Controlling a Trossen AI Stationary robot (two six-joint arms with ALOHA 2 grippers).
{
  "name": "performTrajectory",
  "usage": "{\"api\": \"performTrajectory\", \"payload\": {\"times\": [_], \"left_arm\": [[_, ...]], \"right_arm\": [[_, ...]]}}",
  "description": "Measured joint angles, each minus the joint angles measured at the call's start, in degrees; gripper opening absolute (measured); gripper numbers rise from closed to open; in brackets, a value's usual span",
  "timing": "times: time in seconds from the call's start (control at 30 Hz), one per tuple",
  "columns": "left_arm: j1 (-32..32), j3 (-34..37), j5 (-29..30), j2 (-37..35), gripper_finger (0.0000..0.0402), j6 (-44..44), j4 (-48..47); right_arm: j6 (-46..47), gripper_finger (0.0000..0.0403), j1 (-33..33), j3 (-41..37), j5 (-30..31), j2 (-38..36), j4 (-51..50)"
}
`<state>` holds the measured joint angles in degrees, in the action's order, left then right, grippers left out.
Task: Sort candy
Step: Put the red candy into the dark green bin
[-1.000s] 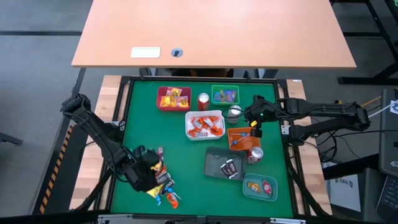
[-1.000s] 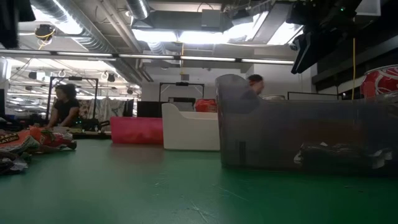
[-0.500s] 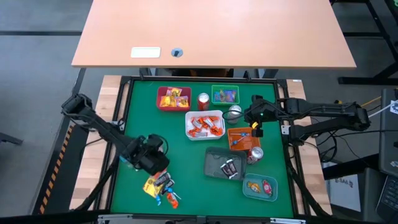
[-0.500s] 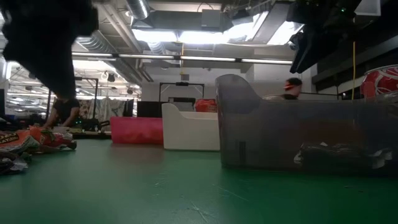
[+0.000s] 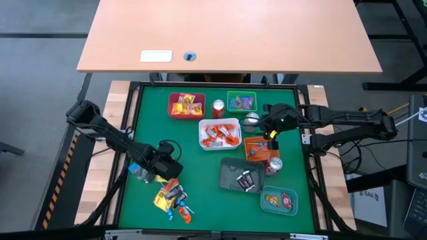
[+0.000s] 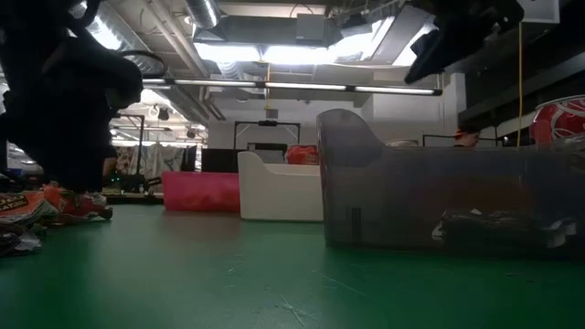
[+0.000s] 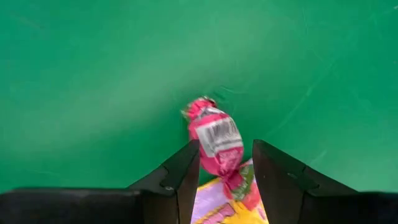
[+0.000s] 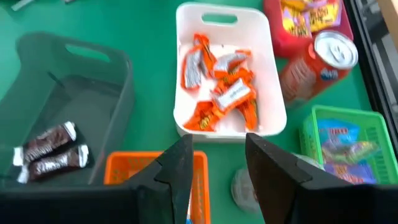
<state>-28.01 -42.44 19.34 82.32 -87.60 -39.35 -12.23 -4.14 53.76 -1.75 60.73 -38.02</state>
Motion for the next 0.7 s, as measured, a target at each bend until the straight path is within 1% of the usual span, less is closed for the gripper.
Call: {"api": "performTrajectory", "payload": {"times": [0.13, 0.33, 0.53, 0.7], "left_arm": [[0.0, 1.4, -0.4, 0.0, 0.0137, -0.8, 2.3], [0.0, 4.0, -0.7, 0.3, 0.0137, -0.8, 6.4], [0.0, 5.0, -0.6, 0.3, 0.0135, -0.5, 7.5], [0.0, 5.0, -0.6, 0.3, 0.0112, -0.4, 7.4]], "right_arm": [[0.0, 0.0145, 0.0, 0.0, -0.9, 0.0, 2.1], [0.1, 0.0145, 0.0, 0.0, -0.9, 0.0, 2.2], [7.6, 0.0145, 0.0, 0.0, -3.2, 0.0, 2.4], [9.6, 0.0145, 0.0, 0.0, -6.5, 0.0, 2.4]]}}
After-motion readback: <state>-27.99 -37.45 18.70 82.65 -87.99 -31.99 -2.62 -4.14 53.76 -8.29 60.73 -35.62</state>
